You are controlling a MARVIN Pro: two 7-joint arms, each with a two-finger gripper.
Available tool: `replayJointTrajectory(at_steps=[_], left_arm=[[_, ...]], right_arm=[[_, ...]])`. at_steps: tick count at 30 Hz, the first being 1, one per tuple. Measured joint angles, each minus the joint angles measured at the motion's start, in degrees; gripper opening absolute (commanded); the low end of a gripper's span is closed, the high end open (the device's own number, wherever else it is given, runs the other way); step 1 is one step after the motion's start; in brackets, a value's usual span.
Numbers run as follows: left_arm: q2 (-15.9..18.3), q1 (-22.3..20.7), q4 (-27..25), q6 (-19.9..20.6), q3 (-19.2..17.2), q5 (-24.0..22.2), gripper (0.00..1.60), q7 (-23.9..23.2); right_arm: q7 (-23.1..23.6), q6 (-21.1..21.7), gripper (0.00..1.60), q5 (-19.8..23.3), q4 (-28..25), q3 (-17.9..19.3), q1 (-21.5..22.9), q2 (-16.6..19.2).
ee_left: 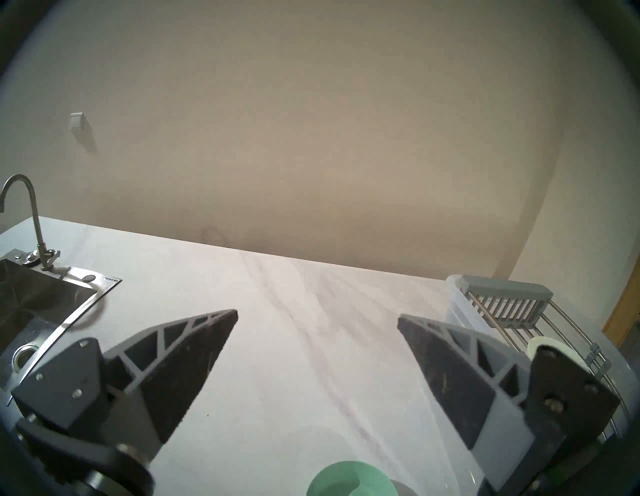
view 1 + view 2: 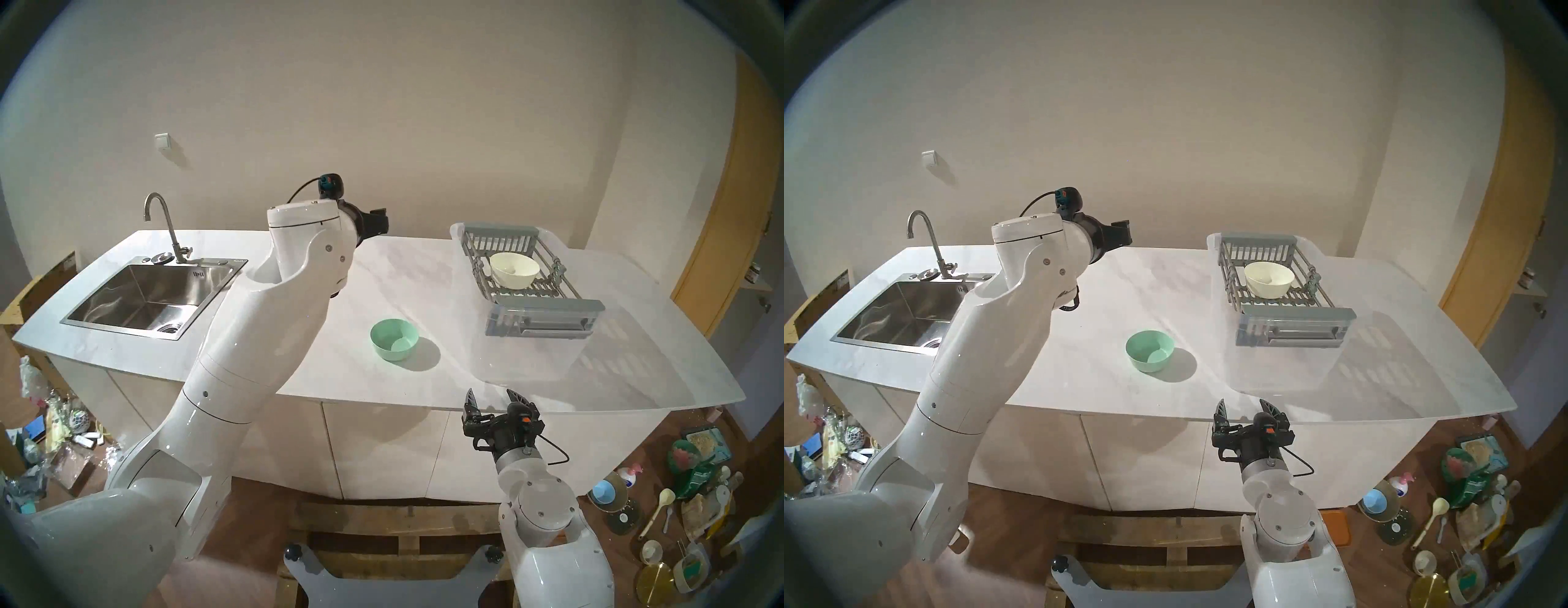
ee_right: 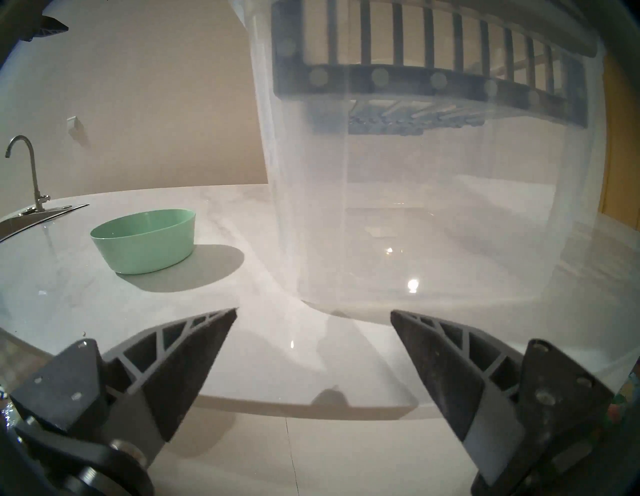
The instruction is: Place the plate or bowl neatly into the plate slot of the drying rack
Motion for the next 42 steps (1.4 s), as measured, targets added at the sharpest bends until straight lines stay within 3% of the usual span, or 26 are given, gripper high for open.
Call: replayJointTrajectory(at_steps=[18,26,32,42], left_arm=[[-0.16,-0.04,0.06,0.14,0.21,-0.19,1.6,1.87],[-0.19,-0.03,0.09,0.11,0.23,-0.21,1.6,1.87],[-0.21,-0.04,0.08,0.1,0.24,-0.23,1.6,1.87],[-0.21,-0.04,0.08,0.1,0.24,-0.24,1.6,1.87]], right_arm=[[0.0,-0.01,1.6,0.06,-0.01,-0.02,-0.01,0.02],[1.53,0.22,1.6,0.9,-5.3,-0.85,-0.27,0.56],[2.78,4.77,1.6,1.85,-11.02,-2.12,-0.93,0.6],[3.66,8.93,1.6,3.14,-12.52,-2.65,-1.38,0.65]])
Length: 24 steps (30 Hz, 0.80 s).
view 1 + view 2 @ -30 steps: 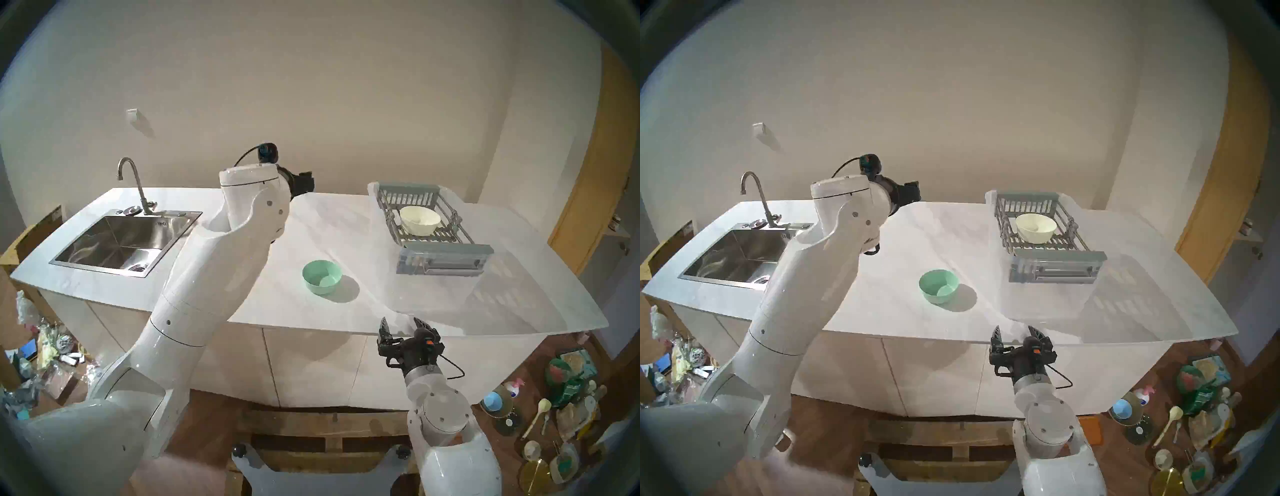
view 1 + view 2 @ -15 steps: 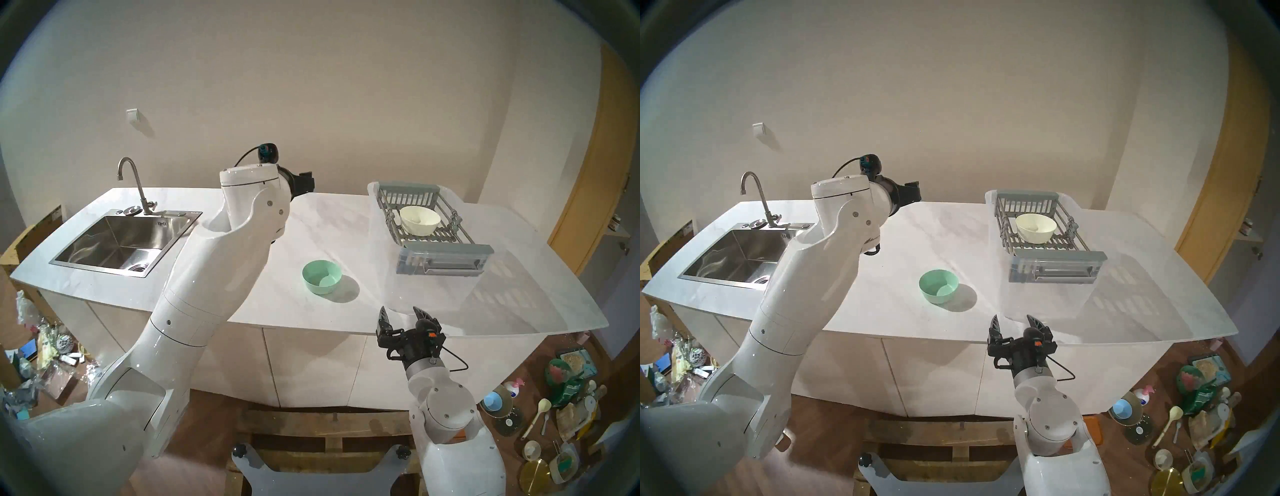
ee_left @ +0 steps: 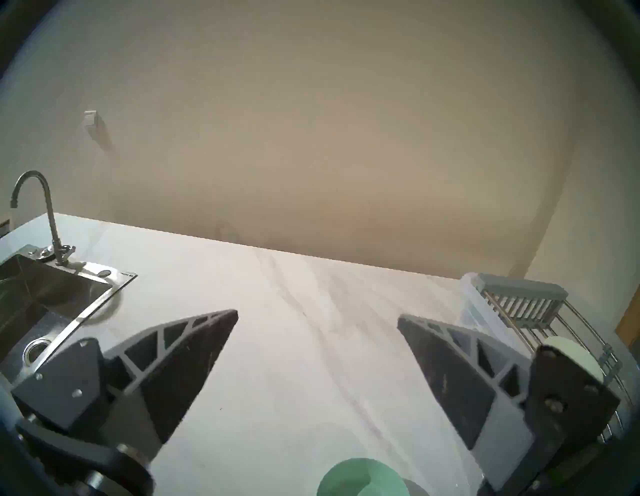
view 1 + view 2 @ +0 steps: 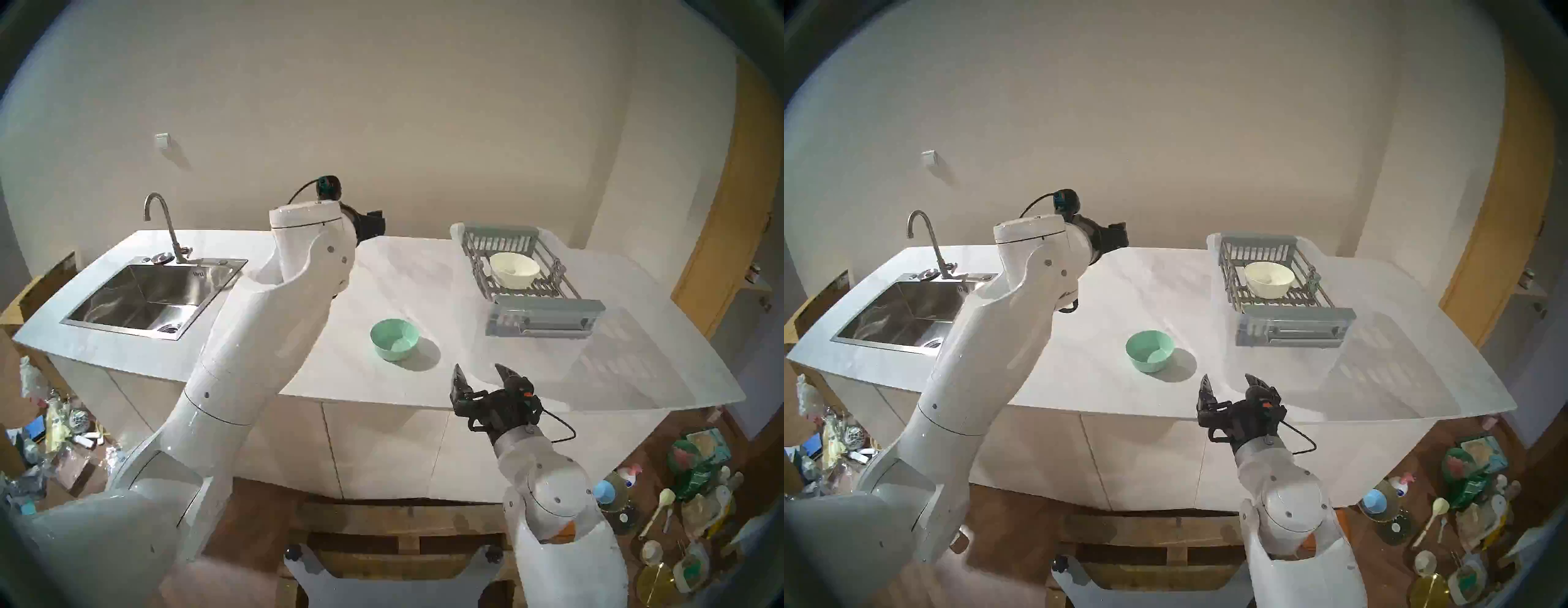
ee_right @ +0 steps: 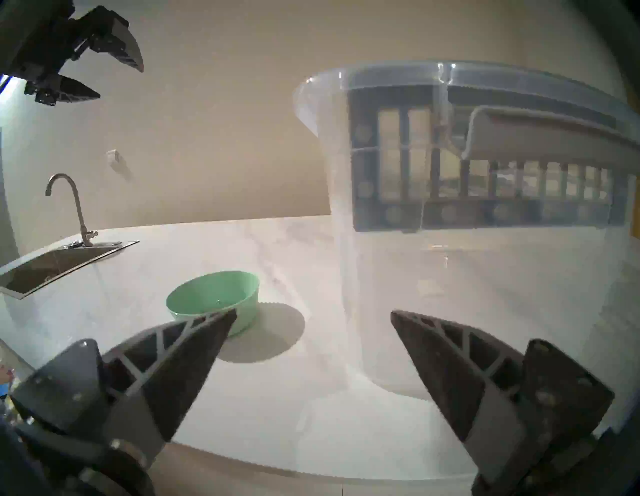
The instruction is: Place the plate or bowl neatly into the plate slot of the drying rack
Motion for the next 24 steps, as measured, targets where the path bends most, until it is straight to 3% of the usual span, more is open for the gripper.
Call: replayJointTrajectory(at_steps=[10,19,24], left_arm=[[-0.01,0.0,0.01,0.0,0.01,-0.02,1.6,0.0],[-0.01,0.0,0.01,0.0,0.02,-0.03,1.6,0.0],[-0.01,0.0,0.01,0.0,0.02,-0.04,1.6,0.0]], right_arm=[[1.61,3.52,1.6,1.24,-1.89,-1.96,0.89,0.08],[3.13,5.8,1.6,0.97,-2.41,-4.69,4.44,1.18],[4.07,7.0,1.6,0.31,-2.46,-7.89,5.38,2.0]])
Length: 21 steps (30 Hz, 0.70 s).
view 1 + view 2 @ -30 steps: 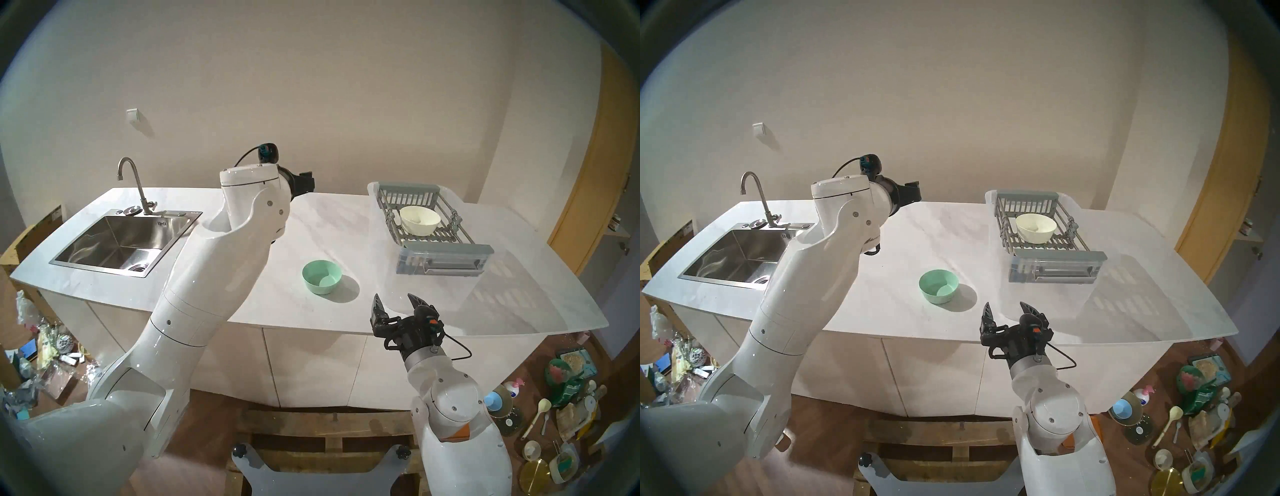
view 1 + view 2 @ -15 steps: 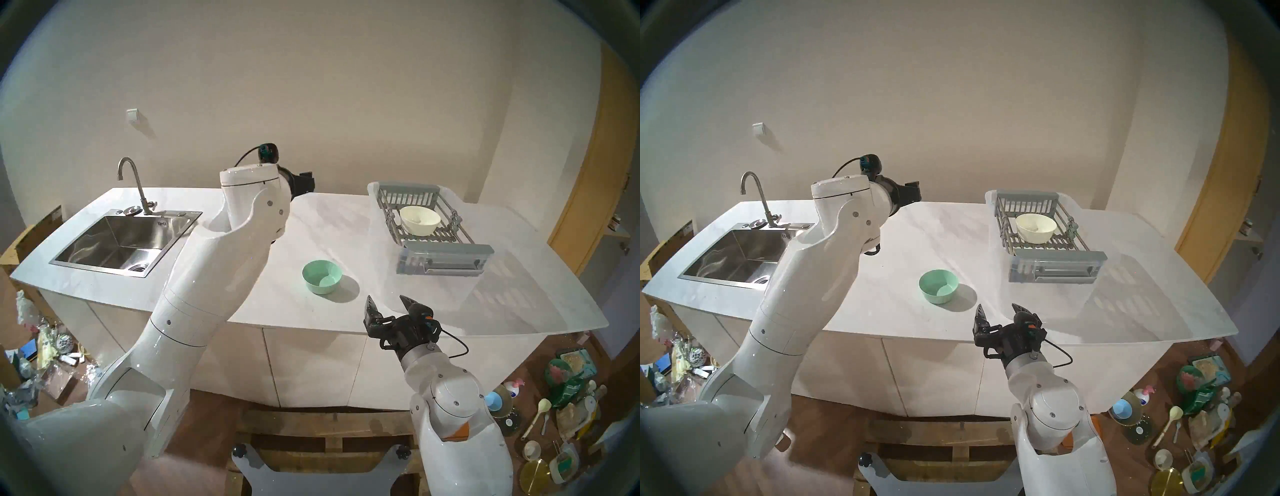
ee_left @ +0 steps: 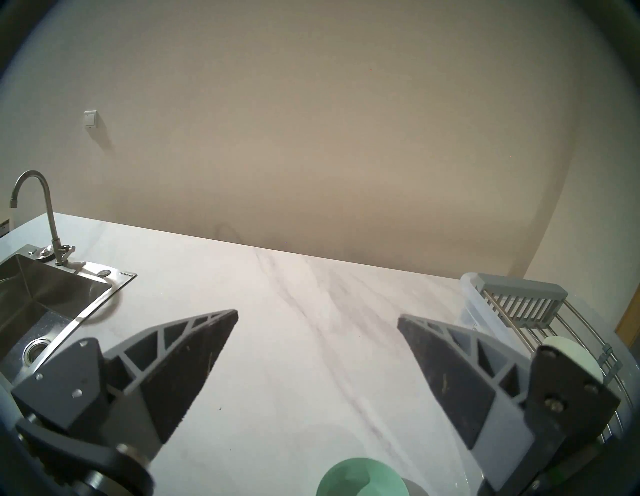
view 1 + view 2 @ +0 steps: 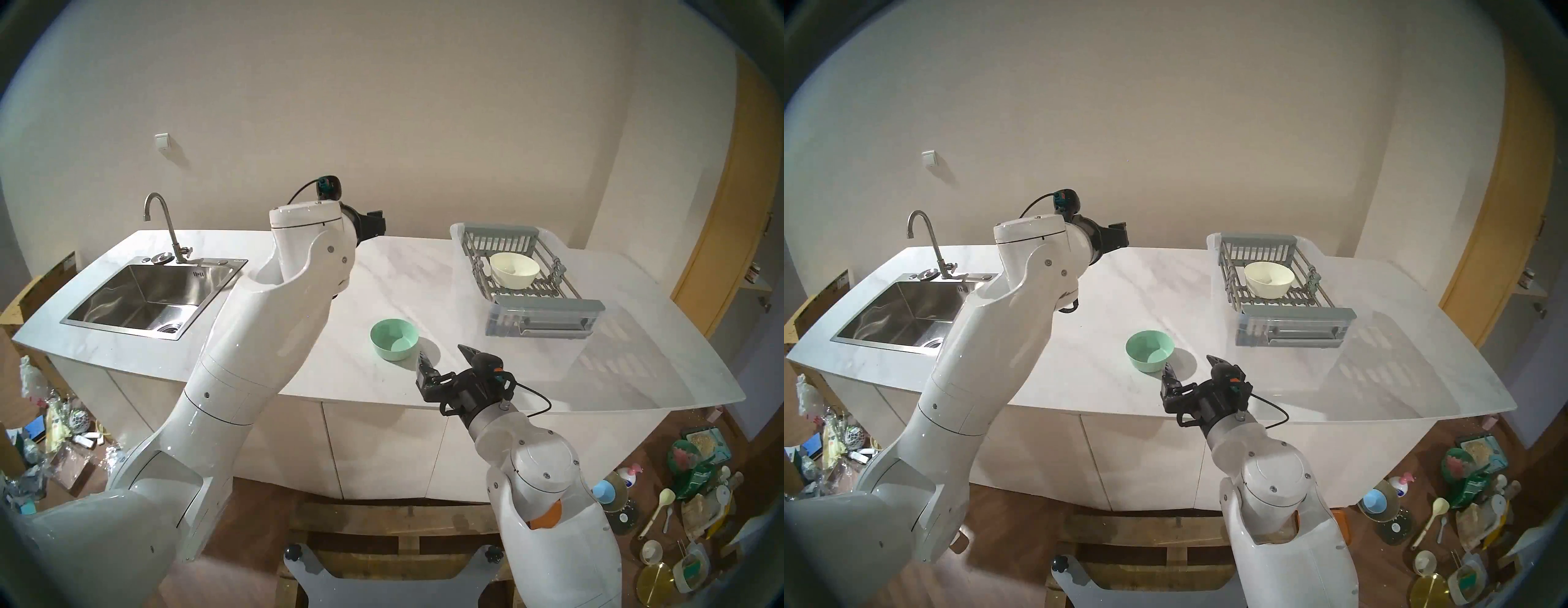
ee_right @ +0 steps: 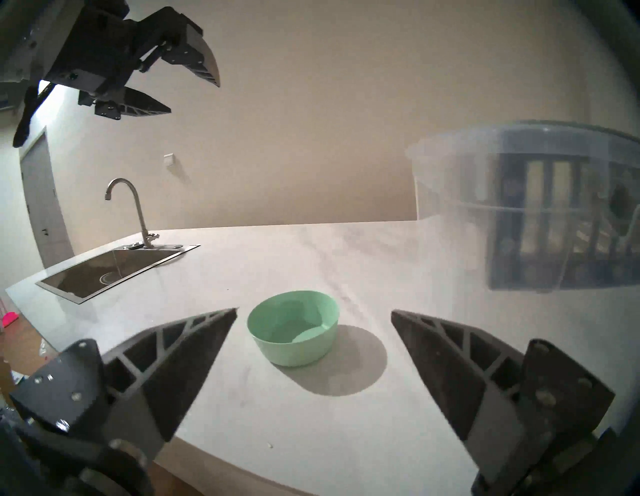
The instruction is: Place the plate or bowl neatly into the plate slot of the drying rack
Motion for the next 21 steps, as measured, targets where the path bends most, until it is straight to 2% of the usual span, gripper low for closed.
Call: replayJointTrajectory(at_steps=[10,21], left_arm=[[0.0,0.0,-0.01,0.0,0.01,-0.01,1.6,0.01],[0.0,0.0,-0.01,0.0,0.01,-0.03,1.6,0.01]], right_arm=[[1.7,0.51,1.6,-1.58,0.87,-5.94,2.84,1.38],[2.77,1.34,1.6,-2.79,2.2,-8.0,5.19,1.89]])
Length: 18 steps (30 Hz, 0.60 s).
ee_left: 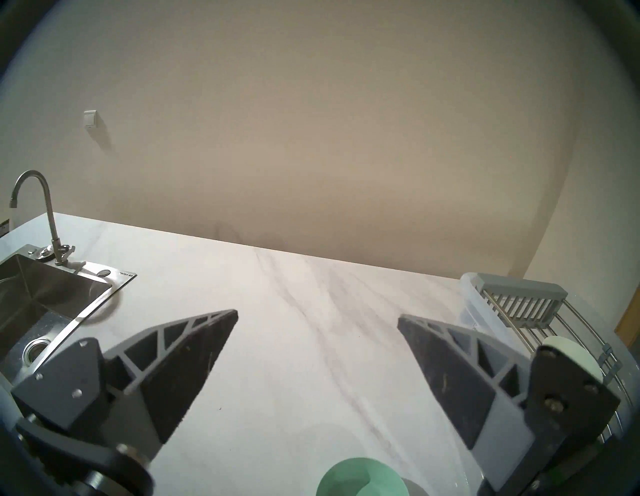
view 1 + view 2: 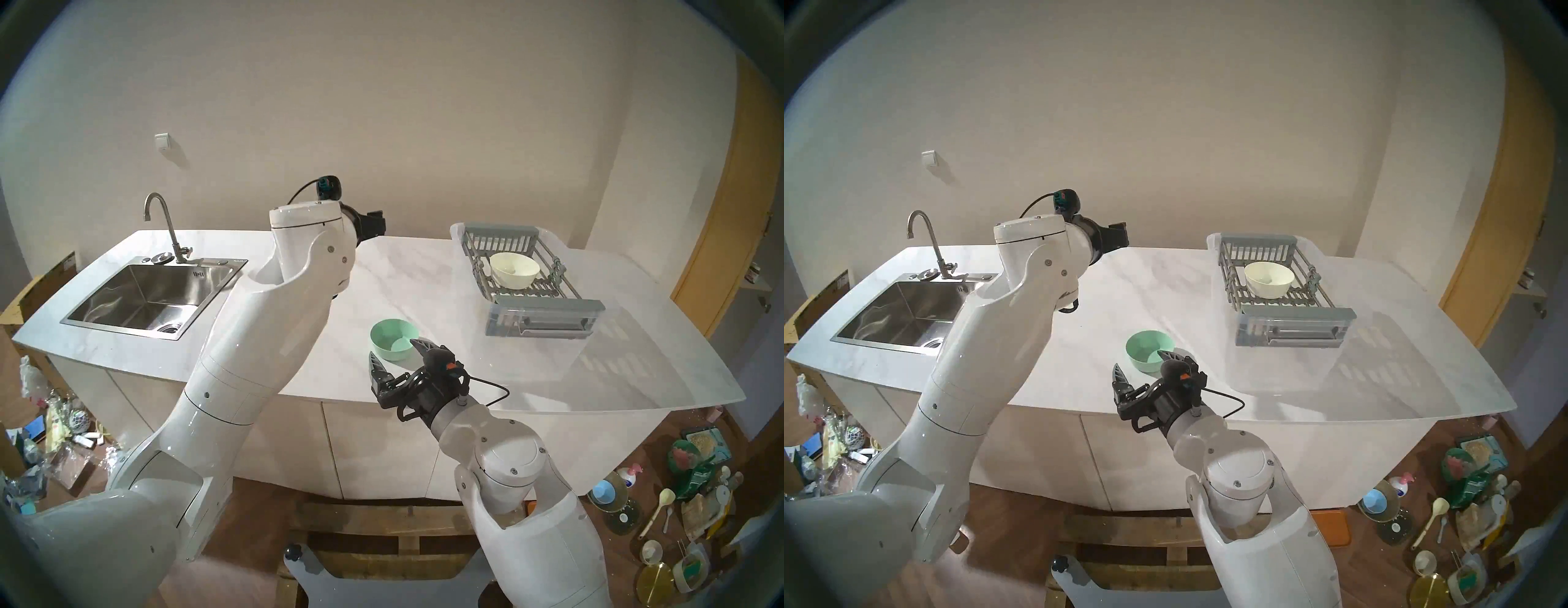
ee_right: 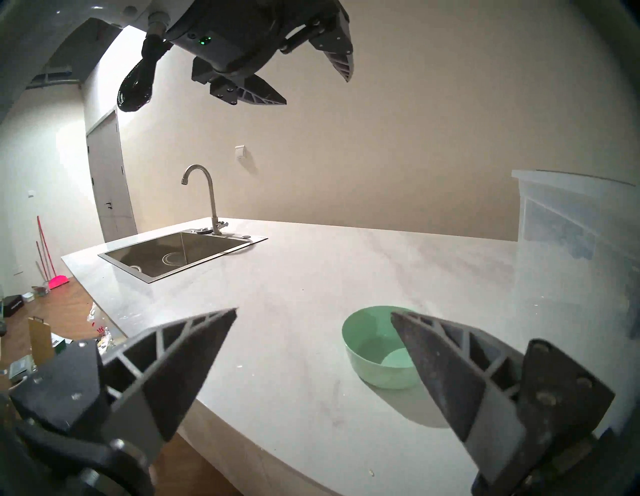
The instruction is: Place the plate or bowl neatly into the plate slot of the drying rack
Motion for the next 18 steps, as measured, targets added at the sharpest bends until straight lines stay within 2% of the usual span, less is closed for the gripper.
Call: replayJointTrajectory(at_steps=[18], left_arm=[[0.0,0.0,0.01,0.0,0.0,-0.02,1.6,0.0]], right_arm=[[1.75,0.86,1.6,-2.37,4.04,-3.47,5.33,-0.37]])
